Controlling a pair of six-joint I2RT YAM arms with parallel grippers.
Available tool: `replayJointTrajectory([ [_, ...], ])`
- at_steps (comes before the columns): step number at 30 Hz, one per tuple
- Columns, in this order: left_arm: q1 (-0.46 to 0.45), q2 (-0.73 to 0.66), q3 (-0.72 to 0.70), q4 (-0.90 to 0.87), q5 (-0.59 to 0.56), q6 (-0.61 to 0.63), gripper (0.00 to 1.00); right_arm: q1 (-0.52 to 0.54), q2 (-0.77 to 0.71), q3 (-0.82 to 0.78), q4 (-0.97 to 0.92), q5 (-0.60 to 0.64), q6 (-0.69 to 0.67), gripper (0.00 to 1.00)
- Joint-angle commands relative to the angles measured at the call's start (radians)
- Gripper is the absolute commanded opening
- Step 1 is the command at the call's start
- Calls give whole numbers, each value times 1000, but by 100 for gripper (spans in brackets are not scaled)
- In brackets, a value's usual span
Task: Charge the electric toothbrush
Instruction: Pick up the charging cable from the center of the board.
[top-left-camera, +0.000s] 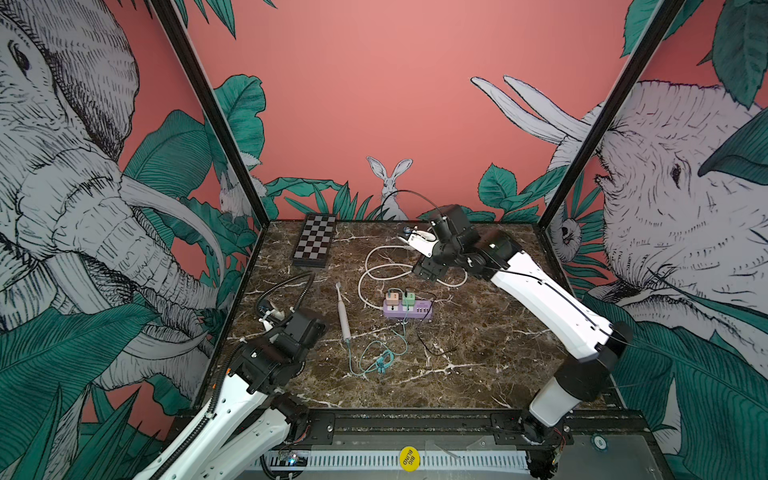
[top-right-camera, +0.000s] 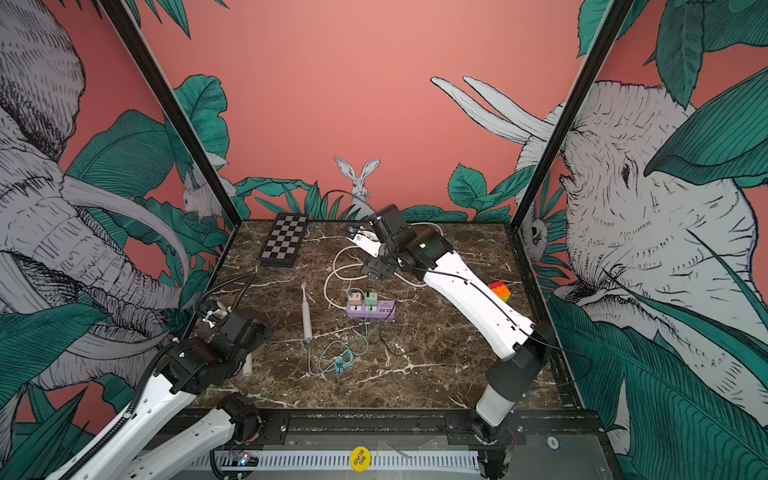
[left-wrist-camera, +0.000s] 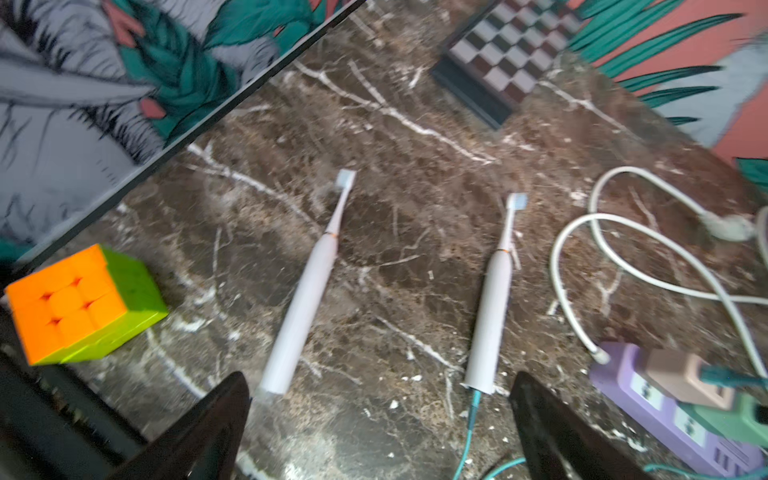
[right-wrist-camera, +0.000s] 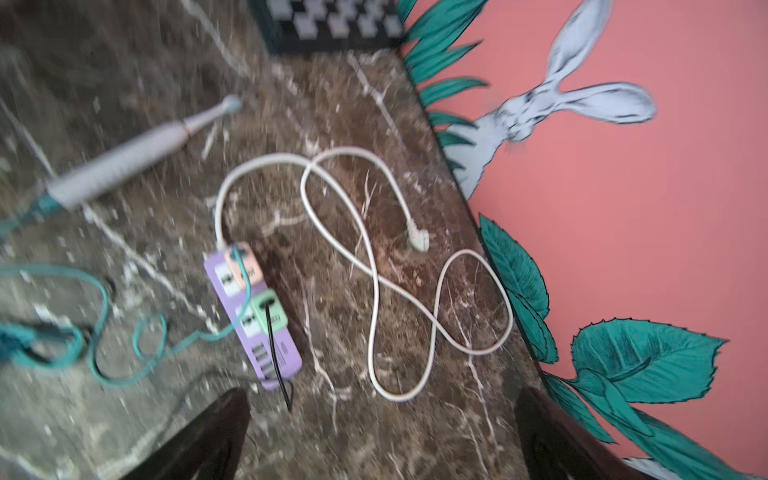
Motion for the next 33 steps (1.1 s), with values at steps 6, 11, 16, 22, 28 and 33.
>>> replayJointTrajectory([
  [6, 329, 134, -139, 22, 313, 207, 99, 8, -350, -485, 348, -132, 411, 99],
  [11, 331, 205, -151, 42, 304, 242, 96, 10, -479, -724, 392, -219, 573, 99],
  [16, 330, 319, -163, 34, 294, 226, 90, 40, -525, -963, 424, -238, 782, 99],
  [22, 330, 337, -201, 77, 276, 219, 86, 137, -521, -1176, 488, -109, 927, 89],
  [28, 330, 366, -212, 105, 308, 236, 84, 157, -462, -1198, 462, 46, 961, 83],
  [33, 330, 346, -169, 99, 341, 281, 88, 95, -462, -1211, 480, 44, 1091, 69],
])
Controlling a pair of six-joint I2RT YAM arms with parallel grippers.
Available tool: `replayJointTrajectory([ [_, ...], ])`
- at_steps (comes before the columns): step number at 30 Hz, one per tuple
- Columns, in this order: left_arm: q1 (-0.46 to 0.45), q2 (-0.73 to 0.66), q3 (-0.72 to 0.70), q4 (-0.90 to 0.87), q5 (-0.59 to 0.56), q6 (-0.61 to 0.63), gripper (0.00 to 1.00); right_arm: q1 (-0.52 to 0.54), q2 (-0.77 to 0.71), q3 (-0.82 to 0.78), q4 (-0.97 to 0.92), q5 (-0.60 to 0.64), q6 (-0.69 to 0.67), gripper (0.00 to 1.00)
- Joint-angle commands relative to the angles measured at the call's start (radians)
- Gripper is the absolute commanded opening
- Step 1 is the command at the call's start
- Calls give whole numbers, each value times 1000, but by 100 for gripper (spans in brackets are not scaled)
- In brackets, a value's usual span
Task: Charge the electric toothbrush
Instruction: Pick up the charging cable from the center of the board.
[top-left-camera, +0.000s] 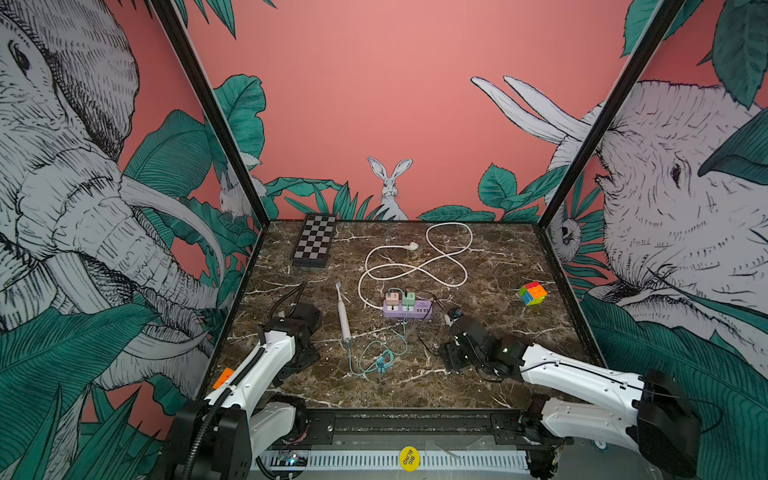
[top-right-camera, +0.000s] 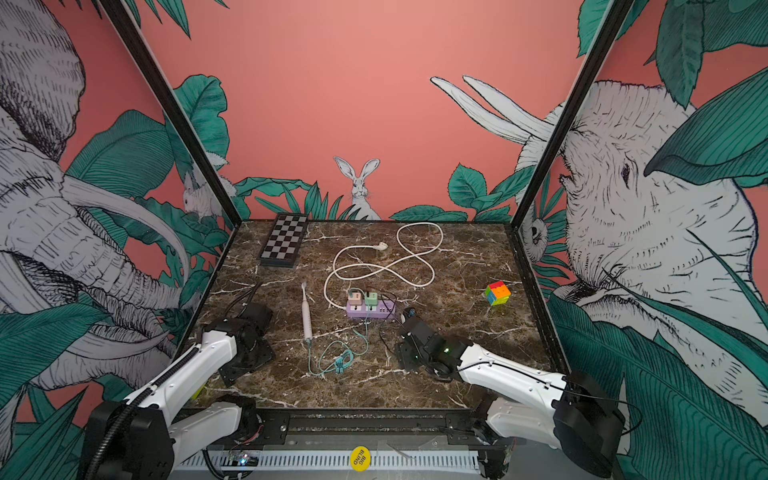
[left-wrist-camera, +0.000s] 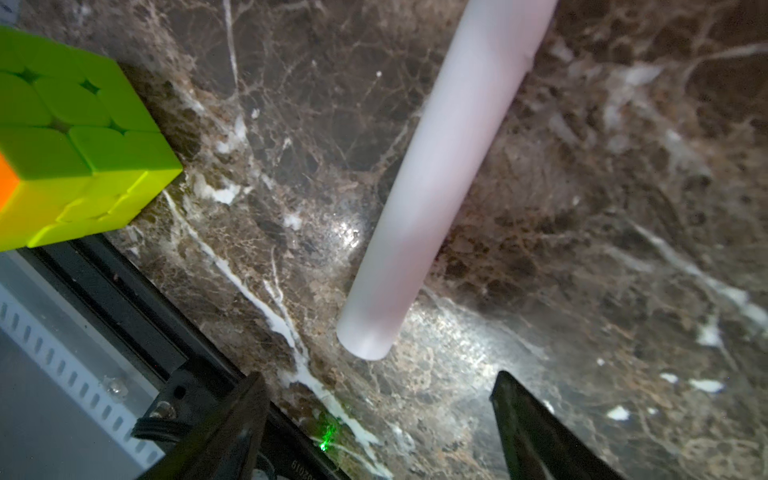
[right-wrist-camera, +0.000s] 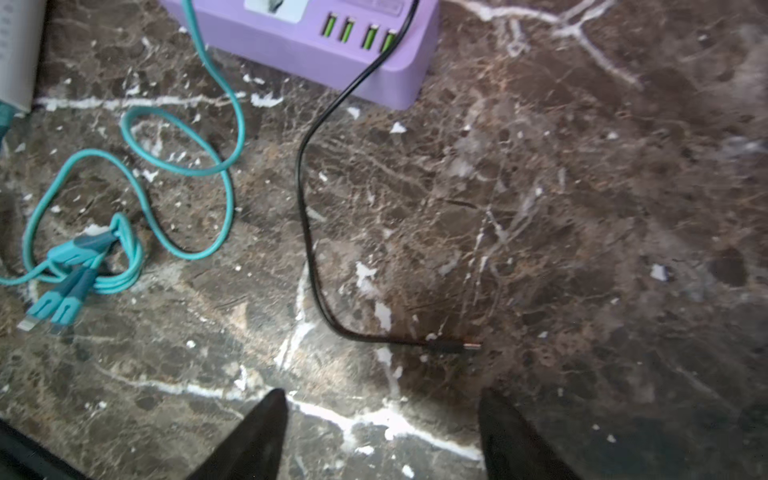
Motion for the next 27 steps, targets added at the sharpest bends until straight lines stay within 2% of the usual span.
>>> replayJointTrajectory([
  [1, 4, -30, 40, -4, 20, 34, 89, -27, 15, 3, 37, 27, 109, 69],
  [3, -2, -50, 49, -1, 28, 45, 90, -28, 50, 43, -15, 40, 166, 73],
  [5, -15, -64, 55, -1, 27, 51, 91, -27, 89, 72, -61, 26, 225, 71],
  [7, -39, -68, 61, 4, 25, 54, 91, -29, 125, 85, -82, 4, 277, 51],
  [9, -68, -63, 73, 5, 10, 52, 91, -29, 157, 84, -96, 6, 354, 46],
  [12, -111, -46, 94, 5, -13, 49, 91, -29, 202, 117, -138, 23, 408, 46],
  [17, -141, -41, 118, 19, -25, 70, 91, -28, 235, 148, -207, 71, 511, 54],
  [21, -142, -36, 140, 22, -35, 99, 92, -28, 257, 139, -180, 76, 560, 45],
  [27, -147, -35, 135, 36, -27, 110, 92, -29, 301, 139, -153, 87, 602, 42],
])
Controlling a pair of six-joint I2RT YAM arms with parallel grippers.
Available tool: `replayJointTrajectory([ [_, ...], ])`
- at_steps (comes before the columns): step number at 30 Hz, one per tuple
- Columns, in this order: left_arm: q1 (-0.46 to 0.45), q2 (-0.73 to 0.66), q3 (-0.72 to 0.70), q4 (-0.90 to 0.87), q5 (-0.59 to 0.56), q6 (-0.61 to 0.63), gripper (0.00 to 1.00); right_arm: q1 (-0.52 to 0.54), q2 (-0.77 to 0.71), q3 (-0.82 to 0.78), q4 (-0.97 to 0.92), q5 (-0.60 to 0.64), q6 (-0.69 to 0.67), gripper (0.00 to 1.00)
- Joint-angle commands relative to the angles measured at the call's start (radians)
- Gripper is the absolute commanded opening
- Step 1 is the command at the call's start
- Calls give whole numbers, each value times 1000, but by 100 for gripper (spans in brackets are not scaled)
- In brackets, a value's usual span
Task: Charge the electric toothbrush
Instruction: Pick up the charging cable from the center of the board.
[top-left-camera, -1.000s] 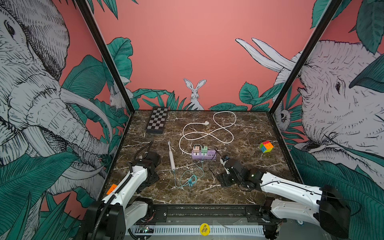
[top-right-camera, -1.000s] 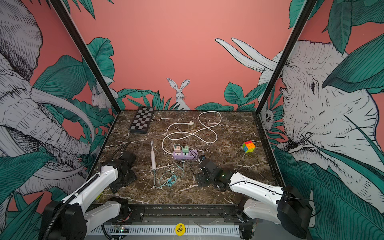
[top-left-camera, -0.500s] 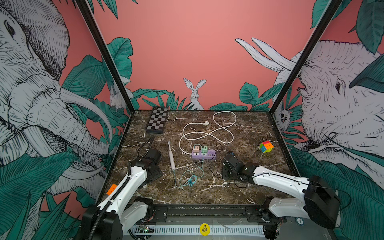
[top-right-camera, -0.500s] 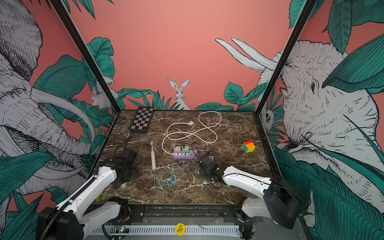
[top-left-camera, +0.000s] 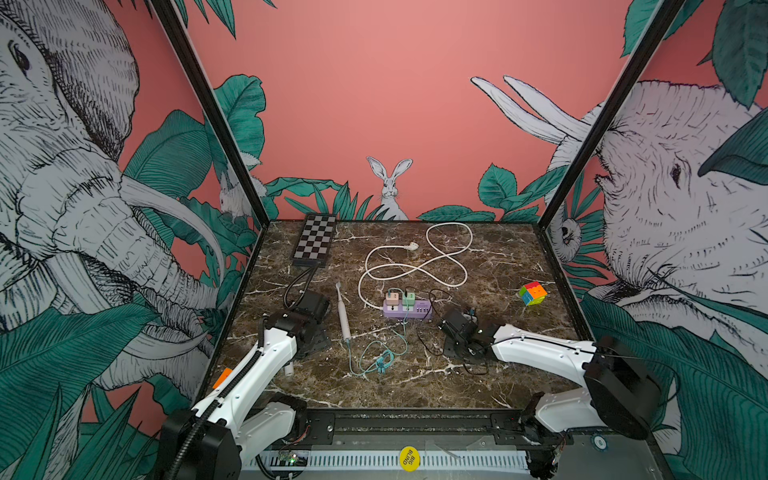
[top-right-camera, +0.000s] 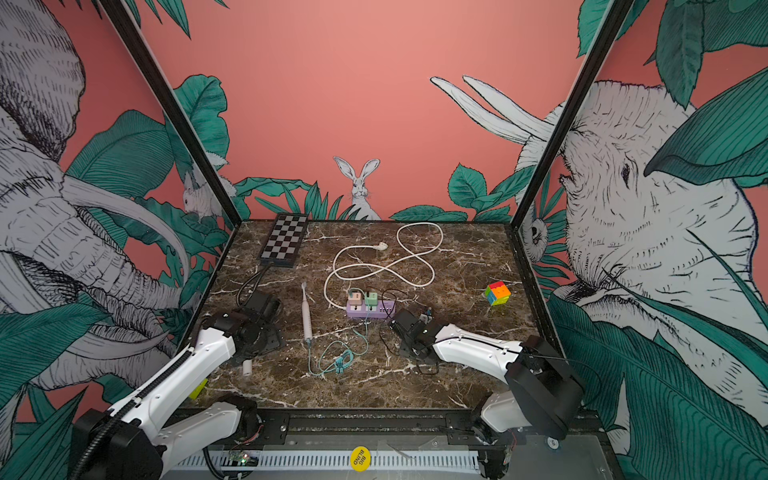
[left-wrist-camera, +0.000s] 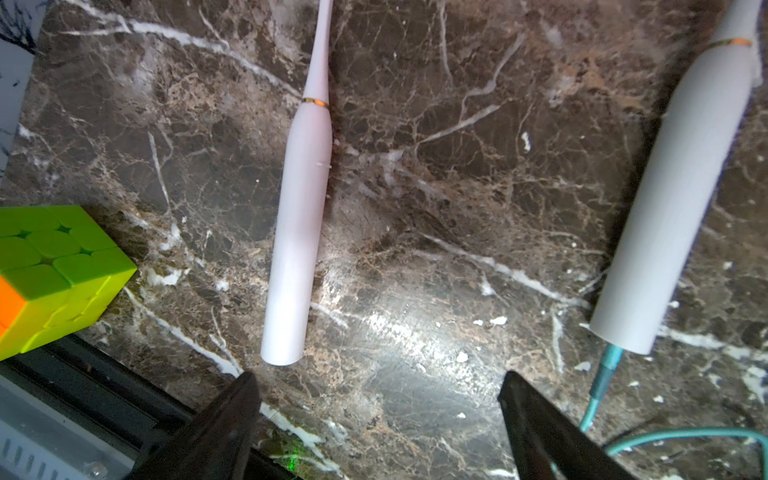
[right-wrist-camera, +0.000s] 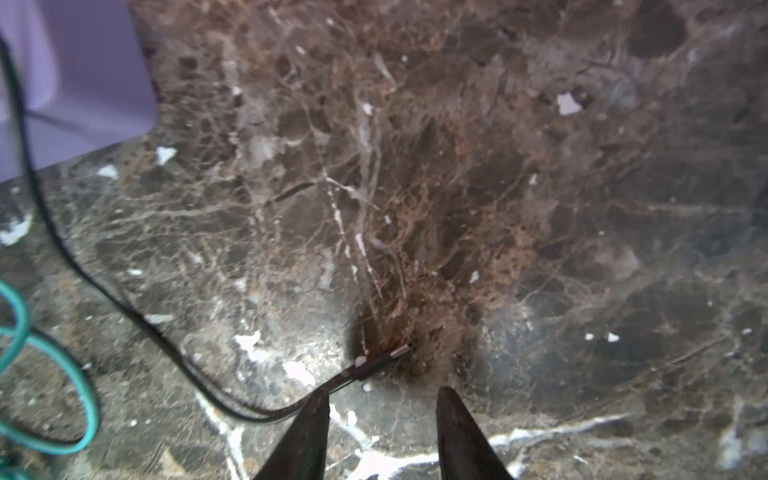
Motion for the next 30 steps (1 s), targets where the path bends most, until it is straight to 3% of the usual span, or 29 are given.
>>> replayJointTrajectory([
  [1, -7, 0, 9, 0, -15, 14, 92, -4, 14, 0, 8, 40, 55, 42],
  [6, -9, 0, -1, 5, -11, 12, 92, -4, 63, 0, 56, 21, 70, 40],
  [11, -9, -1, -1, 9, -14, 13, 92, -10, 104, -13, 78, 12, 95, 26],
  [17, -10, 1, 1, 10, -5, 10, 91, -24, 99, -38, 67, 25, 100, 21],
  [20, -13, 2, 6, 14, 5, 8, 91, -39, 85, -58, 101, 23, 78, 10],
  [23, -19, 1, 16, 16, 19, 6, 91, -50, 84, -62, 127, 11, 33, 0],
  [28, -30, -10, 50, 46, 87, 25, 91, -55, 51, -39, 144, 9, -83, 0],
  [30, -36, -17, 70, 77, 124, 57, 91, -56, 19, 1, 139, 16, -207, 0],
])
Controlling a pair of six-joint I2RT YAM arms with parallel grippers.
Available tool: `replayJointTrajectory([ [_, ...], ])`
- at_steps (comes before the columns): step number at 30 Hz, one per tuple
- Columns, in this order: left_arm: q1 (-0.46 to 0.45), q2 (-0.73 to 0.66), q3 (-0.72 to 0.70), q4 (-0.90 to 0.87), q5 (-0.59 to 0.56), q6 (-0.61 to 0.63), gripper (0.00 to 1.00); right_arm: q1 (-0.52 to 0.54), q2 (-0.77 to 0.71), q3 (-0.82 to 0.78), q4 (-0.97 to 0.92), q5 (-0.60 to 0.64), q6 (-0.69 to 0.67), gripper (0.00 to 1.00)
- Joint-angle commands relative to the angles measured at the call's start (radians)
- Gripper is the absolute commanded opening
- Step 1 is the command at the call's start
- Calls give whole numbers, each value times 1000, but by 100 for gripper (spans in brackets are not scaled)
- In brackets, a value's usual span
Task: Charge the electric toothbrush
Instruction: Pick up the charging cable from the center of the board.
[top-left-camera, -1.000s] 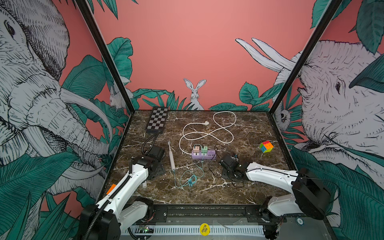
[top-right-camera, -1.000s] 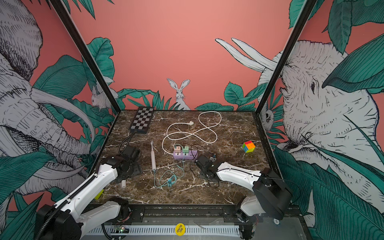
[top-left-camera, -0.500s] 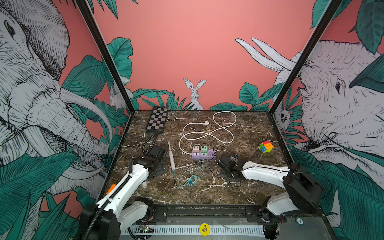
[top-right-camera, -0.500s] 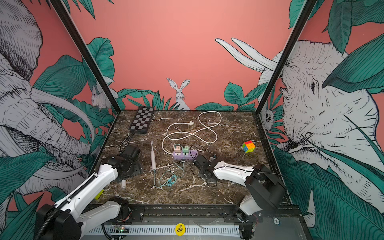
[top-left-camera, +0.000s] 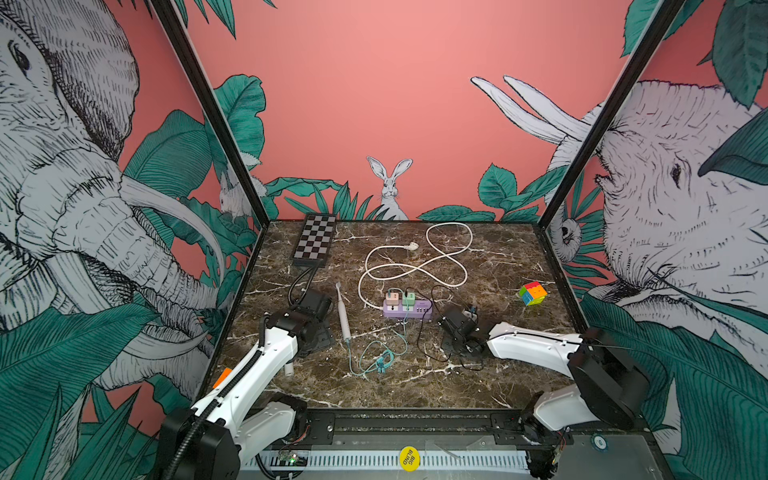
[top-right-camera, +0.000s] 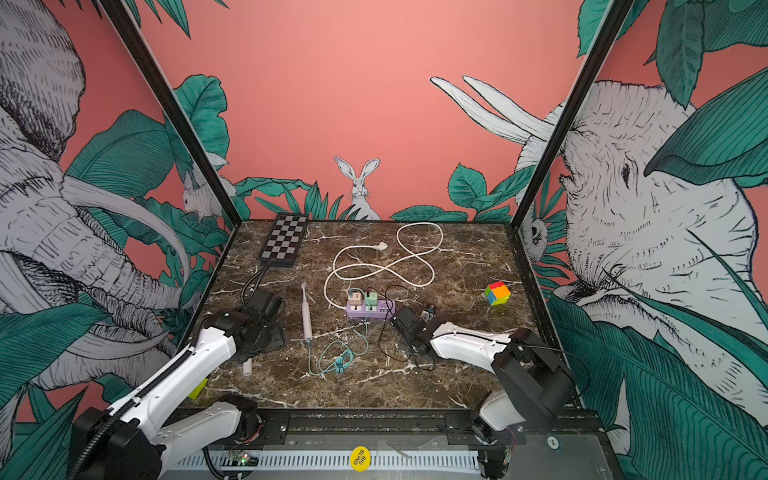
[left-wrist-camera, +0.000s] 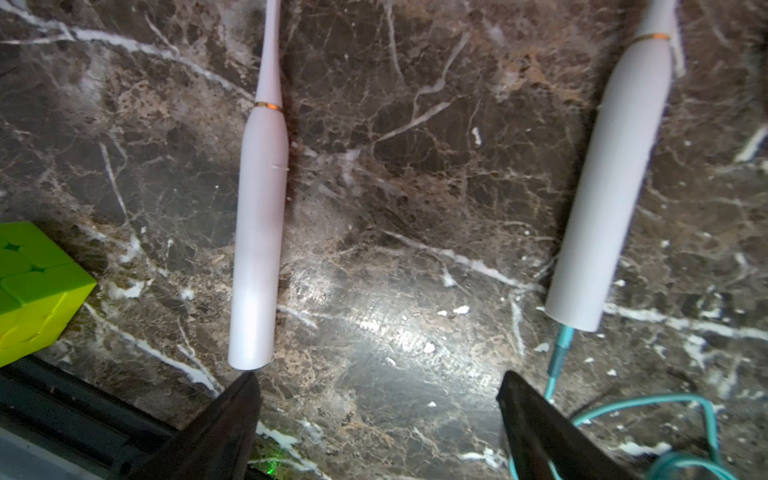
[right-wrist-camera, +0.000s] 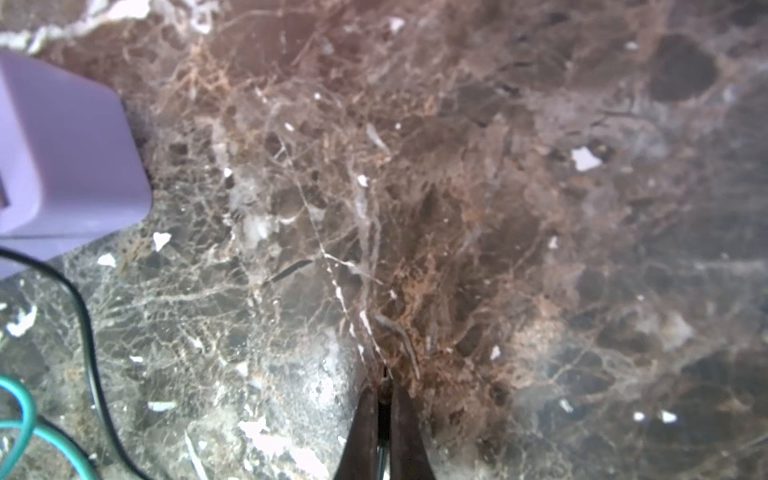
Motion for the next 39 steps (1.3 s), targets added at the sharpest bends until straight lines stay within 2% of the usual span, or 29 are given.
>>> replayJointTrajectory([
  [1, -11, -21, 60, 53, 82, 55, 91, -6, -54, 46, -16, 0, -242, 0],
  [5, -20, -40, 119, 133, 206, 95, 90, -6, -187, 106, 3, -7, -526, 0],
  [6, -26, -37, 146, 138, 230, 82, 90, -7, -222, 111, 26, -40, -605, 0],
  [9, -66, -25, 207, 171, 308, -3, 89, -6, -301, 98, 131, -166, -758, 0],
  [13, -155, 13, 290, 190, 323, -144, 87, -5, -329, 91, 206, -297, -891, 0],
  [18, -274, 80, 328, 292, 297, -317, 84, 1, -315, 85, 308, -432, -959, 0],
  [24, -389, 231, 368, 441, 319, -424, 77, 52, -298, 103, 372, -436, -1047, 0],
  [29, -421, 289, 373, 546, 365, -463, 72, 80, -322, 74, 437, -451, -1080, 0],
  [34, -459, 304, 340, 601, 401, -493, 66, 81, -328, 68, 425, -452, -1092, 0],
  [39, -460, 245, 267, 656, 400, -510, 48, 81, -333, 61, 422, -456, -1086, 0],
])
